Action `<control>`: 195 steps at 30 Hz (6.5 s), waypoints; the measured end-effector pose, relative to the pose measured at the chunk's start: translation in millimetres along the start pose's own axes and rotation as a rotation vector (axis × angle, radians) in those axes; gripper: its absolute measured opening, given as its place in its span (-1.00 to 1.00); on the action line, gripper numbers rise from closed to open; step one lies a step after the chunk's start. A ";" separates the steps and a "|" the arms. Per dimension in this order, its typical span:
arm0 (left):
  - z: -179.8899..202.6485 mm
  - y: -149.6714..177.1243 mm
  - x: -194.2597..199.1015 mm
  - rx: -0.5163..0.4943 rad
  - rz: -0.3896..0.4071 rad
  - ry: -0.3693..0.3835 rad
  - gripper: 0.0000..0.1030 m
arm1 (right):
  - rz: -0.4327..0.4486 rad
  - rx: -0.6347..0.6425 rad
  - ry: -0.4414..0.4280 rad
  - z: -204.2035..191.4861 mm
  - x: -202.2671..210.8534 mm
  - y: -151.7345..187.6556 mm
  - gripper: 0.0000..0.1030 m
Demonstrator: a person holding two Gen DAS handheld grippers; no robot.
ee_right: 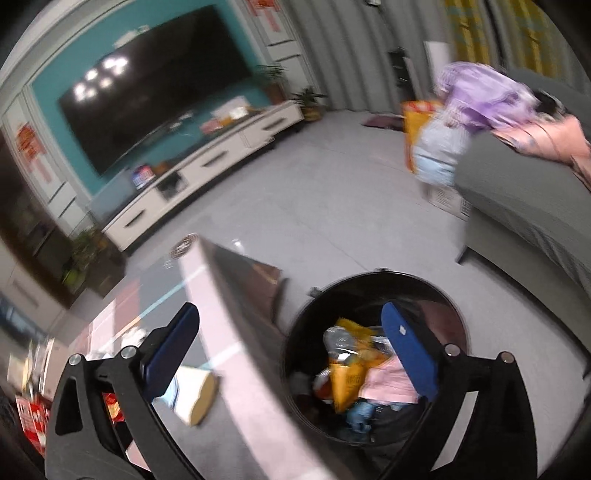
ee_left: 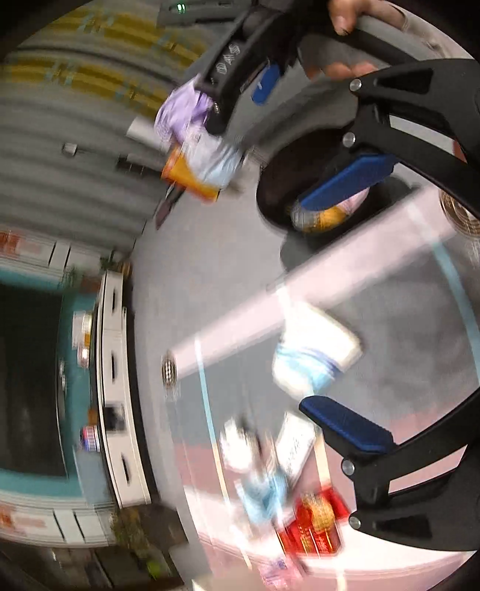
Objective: Collect trash
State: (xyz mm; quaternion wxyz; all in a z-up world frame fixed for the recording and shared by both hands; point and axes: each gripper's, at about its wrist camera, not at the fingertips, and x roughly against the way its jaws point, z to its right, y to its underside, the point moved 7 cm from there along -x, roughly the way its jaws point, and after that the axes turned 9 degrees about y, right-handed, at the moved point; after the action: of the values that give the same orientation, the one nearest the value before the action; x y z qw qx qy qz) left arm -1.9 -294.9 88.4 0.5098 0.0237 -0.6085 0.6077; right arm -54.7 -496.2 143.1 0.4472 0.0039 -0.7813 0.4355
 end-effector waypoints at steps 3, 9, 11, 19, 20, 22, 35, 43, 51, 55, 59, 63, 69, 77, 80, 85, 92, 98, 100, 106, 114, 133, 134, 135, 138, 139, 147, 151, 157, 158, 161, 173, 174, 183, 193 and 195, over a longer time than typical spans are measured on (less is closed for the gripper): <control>-60.4 17.5 24.5 0.032 0.031 -0.143 0.94 | 0.046 0.093 -0.092 -48.0 -3.4 14.6 0.94; -178.3 63.7 54.8 0.169 0.018 -0.369 0.94 | -0.066 0.309 -0.198 -143.0 -34.1 83.9 0.94; -203.5 74.3 58.4 0.203 0.010 -0.401 0.94 | -0.095 0.335 -0.205 -161.1 -42.6 102.3 0.94; -266.2 120.7 49.2 0.276 -0.083 -0.479 0.94 | -0.179 0.572 -0.160 -212.8 -65.5 178.5 0.93; -269.6 123.3 47.5 0.277 -0.090 -0.485 0.94 | -0.183 0.593 -0.161 -214.6 -66.3 183.3 0.93; -276.3 127.2 43.9 0.284 -0.103 -0.494 0.94 | -0.166 0.614 -0.153 -217.4 -63.8 186.7 0.93; -290.9 131.5 41.2 0.320 -0.096 -0.473 0.96 | -0.189 0.562 -0.135 -209.7 -71.5 185.8 0.93; -291.0 131.9 41.2 0.320 -0.096 -0.473 0.96 | -0.167 0.521 -0.090 -201.4 -67.0 170.5 0.93; -290.8 131.7 41.5 0.320 -0.095 -0.474 0.96 | -0.141 0.506 -0.115 -196.9 -58.3 162.9 0.93; -290.8 131.8 41.4 0.320 -0.095 -0.474 0.96 | -0.141 0.502 -0.107 -196.0 -60.5 161.3 0.94; -290.8 131.7 41.4 0.320 -0.095 -0.474 0.96 | -0.140 0.494 -0.108 -195.2 -60.4 159.3 0.94; -290.8 132.0 41.3 0.320 -0.095 -0.474 0.96 | -0.133 0.503 -0.095 -194.1 -61.8 159.0 0.93; -290.7 132.1 41.3 0.320 -0.095 -0.474 0.96 | -0.126 0.504 -0.094 -194.1 -60.1 158.4 0.93; -290.6 132.0 41.3 0.320 -0.095 -0.474 0.96 | -0.124 0.514 -0.088 -195.1 -59.5 160.6 0.93; -290.7 132.0 41.3 0.320 -0.095 -0.474 0.96 | -0.122 0.518 -0.084 -194.3 -59.7 160.0 0.94; -290.7 132.0 41.3 0.320 -0.095 -0.474 0.96 | -0.123 0.520 -0.073 -192.5 -61.4 160.0 0.94; -290.7 132.0 41.3 0.320 -0.095 -0.474 0.96 | -0.118 0.528 -0.070 -193.5 -62.7 161.2 0.93; -290.5 131.8 41.2 0.321 -0.094 -0.475 0.96 | -0.123 0.526 -0.070 -194.8 -64.5 161.5 0.93; -290.5 131.8 41.2 0.321 -0.094 -0.475 0.96 | -0.121 0.524 -0.074 -195.2 -64.6 161.2 0.93; -290.5 131.9 41.2 0.321 -0.094 -0.475 0.96 | -0.160 0.486 -0.104 -189.8 -63.5 153.8 0.93; -290.2 132.0 41.2 0.321 -0.094 -0.475 0.96 | -0.246 0.347 -0.143 -173.9 -69.8 118.4 0.93; -293.7 128.9 39.5 0.356 -0.087 -0.500 0.96 | -0.381 0.574 -0.080 -175.6 -125.2 140.7 0.93; -292.7 128.0 39.4 0.362 -0.095 -0.499 0.96 | -0.373 0.588 -0.078 -175.5 -124.3 142.8 0.93; -292.3 127.0 38.8 0.378 -0.121 -0.488 0.95 | -0.364 0.598 -0.073 -175.5 -123.8 143.9 0.93; -283.6 115.7 38.3 0.453 -0.131 -0.380 0.94 | -0.353 0.619 -0.058 -177.1 -126.4 147.5 0.93; -276.5 105.6 40.6 0.481 -0.112 -0.336 0.94 | -0.354 0.627 -0.059 -178.1 -126.6 149.3 0.93; -242.7 39.3 10.9 0.456 -0.081 -0.196 0.62 | -0.390 0.646 -0.059 -176.7 -130.0 158.0 0.55; -240.8 38.8 -14.4 0.479 -0.125 -0.170 0.58 | -0.396 0.664 -0.067 -175.7 -122.2 156.9 0.55; -245.7 45.9 -35.4 0.488 -0.170 -0.186 0.57 | -0.414 0.594 -0.140 -172.9 -102.6 138.8 0.56; -244.8 46.9 -38.4 0.490 -0.178 -0.179 0.57 | -0.418 0.586 -0.146 -173.2 -100.8 136.1 0.57; -242.4 49.7 -47.5 0.498 -0.194 -0.166 0.57 | -0.406 0.587 -0.154 -175.8 -98.7 130.9 0.64; -245.8 47.6 -48.1 0.461 -0.159 -0.211 0.20 | -0.370 0.787 -0.087 -202.1 -123.9 160.0 0.61; -245.2 48.1 -46.8 0.447 -0.162 -0.228 0.01 | -0.363 0.796 -0.080 -201.6 -123.9 161.7 0.45; -235.5 58.0 -34.6 0.484 -0.149 -0.152 -0.32 | -0.350 0.797 -0.081 -194.9 -120.3 163.3 -0.32; -191.9 34.2 7.9 0.430 -0.052 -0.088 -0.33 | -0.289 0.691 -0.172 -187.4 -80.7 139.8 -0.36; -177.3 26.9 13.7 0.403 -0.041 -0.067 -0.33 | -0.273 0.642 -0.180 -179.3 -70.4 128.4 -0.36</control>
State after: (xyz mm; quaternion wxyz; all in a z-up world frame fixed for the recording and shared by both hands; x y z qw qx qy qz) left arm 79.0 -144.4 32.3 0.4862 0.1578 -0.4908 0.7056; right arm 61.4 -320.9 46.3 0.4066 0.2866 -0.6332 0.5929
